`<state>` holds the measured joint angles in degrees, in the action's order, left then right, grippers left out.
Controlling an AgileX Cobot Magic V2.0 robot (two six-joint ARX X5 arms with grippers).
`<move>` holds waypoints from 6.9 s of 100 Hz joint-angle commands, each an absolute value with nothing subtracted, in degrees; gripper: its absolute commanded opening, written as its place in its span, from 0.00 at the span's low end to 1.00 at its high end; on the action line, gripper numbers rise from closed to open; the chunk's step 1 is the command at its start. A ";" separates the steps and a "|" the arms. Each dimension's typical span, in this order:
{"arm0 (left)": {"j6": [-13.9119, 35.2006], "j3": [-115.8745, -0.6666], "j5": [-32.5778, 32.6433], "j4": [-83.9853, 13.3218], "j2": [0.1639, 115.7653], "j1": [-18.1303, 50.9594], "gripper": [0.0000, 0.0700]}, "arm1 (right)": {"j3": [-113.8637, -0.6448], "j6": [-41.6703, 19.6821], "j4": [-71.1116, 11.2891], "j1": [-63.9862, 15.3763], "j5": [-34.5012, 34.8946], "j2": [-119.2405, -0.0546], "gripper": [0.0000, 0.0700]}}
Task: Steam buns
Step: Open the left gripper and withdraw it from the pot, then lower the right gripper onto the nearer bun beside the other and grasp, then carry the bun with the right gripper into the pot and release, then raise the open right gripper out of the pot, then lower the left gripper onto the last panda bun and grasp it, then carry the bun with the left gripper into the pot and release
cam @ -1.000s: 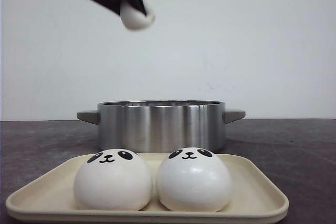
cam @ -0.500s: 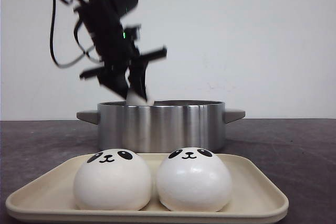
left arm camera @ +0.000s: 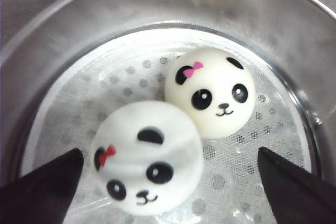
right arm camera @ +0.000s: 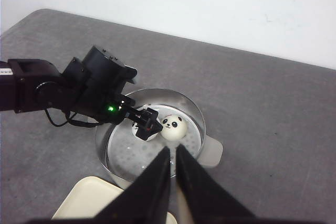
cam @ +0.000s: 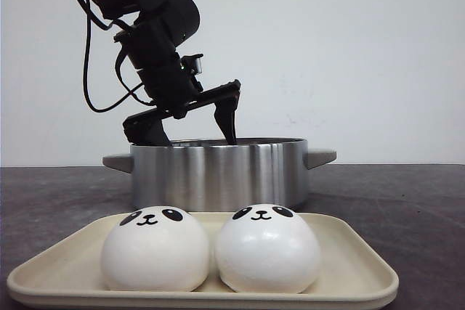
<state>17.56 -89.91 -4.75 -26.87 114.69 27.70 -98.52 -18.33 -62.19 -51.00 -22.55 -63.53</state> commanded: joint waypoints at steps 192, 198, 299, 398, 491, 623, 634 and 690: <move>7.94 -102.59 6.63 -62.19 48.73 30.06 0.96 | -60.73 -38.26 -43.75 -54.83 5.13 -91.02 0.01; 7.94 -102.56 6.63 -62.37 48.71 30.06 0.96 | -63.44 -37.87 -46.28 -56.18 5.10 -88.12 0.01; 7.97 -102.56 6.63 -63.29 49.80 30.06 0.96 | -92.71 -20.62 -48.69 -40.49 -4.73 -108.12 0.01; 9.89 -92.47 5.28 -67.53 51.40 30.06 0.96 | -98.39 -17.52 -50.98 -40.97 -4.23 -100.16 0.01; 25.15 -55.33 -14.85 -42.52 78.91 48.03 1.00 | -98.37 -18.00 -54.50 -51.68 -21.19 -72.12 0.01; 16.62 -72.27 1.06 -39.44 75.26 49.04 0.00 | -98.35 -18.09 -55.31 -51.68 -21.12 -72.23 0.01; 13.63 -76.84 1.48 -38.44 77.30 45.60 0.00 | -98.35 -18.72 -54.98 -51.68 -21.04 -72.23 0.01; 13.80 -81.30 -1.96 -35.11 102.10 36.97 0.06 | -98.35 -19.07 -54.96 -51.68 -21.08 -72.23 0.01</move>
<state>13.26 -80.09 -1.76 -35.73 100.60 36.53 -97.27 -18.31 -55.46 -51.00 -21.04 -71.40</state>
